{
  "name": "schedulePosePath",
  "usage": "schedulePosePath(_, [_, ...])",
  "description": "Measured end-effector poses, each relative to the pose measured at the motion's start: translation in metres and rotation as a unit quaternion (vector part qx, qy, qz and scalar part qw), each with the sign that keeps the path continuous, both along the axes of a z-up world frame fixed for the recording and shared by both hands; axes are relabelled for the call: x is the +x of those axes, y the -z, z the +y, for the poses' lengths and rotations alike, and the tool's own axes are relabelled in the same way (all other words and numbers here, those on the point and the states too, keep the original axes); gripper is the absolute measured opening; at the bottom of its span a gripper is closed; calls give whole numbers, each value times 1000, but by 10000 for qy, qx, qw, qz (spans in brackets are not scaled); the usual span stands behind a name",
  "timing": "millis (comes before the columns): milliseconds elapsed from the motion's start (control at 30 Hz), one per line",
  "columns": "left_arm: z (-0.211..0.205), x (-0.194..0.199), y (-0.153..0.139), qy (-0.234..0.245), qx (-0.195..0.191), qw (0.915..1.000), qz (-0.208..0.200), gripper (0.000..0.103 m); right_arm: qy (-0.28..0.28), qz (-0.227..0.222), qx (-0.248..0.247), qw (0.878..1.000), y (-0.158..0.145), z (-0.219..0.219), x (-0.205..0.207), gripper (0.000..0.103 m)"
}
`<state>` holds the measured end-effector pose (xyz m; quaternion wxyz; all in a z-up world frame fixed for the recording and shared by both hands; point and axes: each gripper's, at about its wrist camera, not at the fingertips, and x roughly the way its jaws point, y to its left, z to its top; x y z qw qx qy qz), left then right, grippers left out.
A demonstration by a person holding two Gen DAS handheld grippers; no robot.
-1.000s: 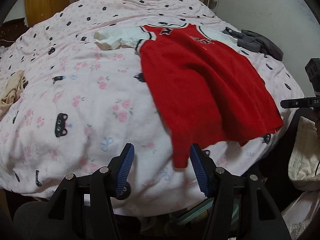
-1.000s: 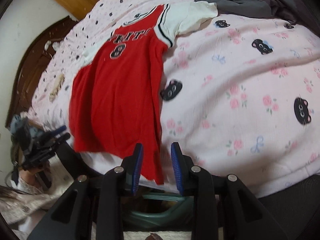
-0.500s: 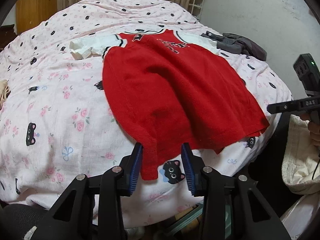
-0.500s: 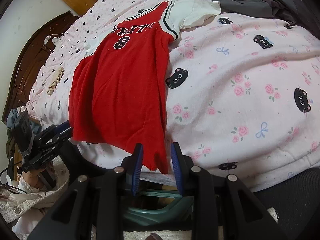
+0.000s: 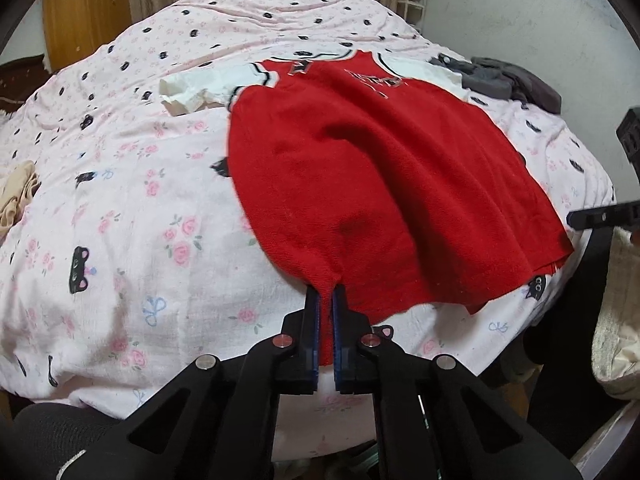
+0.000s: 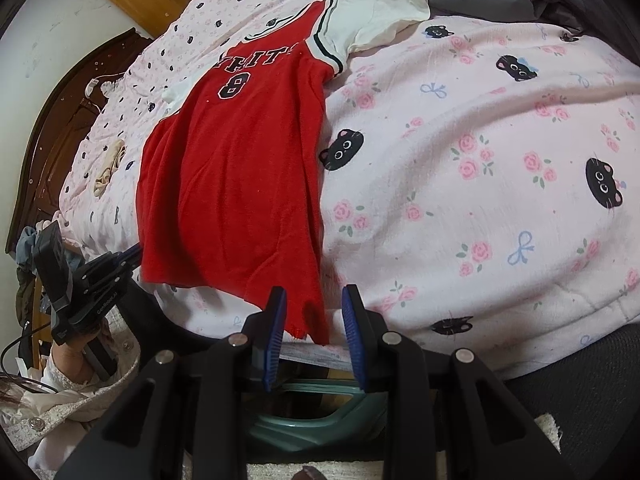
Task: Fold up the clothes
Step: 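Pull the jersey hem with both grippers to straighten the garment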
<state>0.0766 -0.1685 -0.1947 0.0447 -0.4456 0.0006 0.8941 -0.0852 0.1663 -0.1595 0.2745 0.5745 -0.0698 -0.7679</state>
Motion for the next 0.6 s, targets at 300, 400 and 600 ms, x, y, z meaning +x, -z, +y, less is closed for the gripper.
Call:
schedulePosePath(300, [-30, 10, -20, -419, 354, 9983, 181, 3, -64, -35, -45, 10000, 1, 0, 1, 30])
schedulePosePath(400, [-45, 19, -31, -627, 371, 9970, 245, 3, -93, -18, -32, 10000, 1, 0, 2, 30])
schedulePosePath(600, [-75, 29, -38, -1102, 248, 9936, 65, 3, -146, -7, 5, 9999, 0, -3, 4, 30])
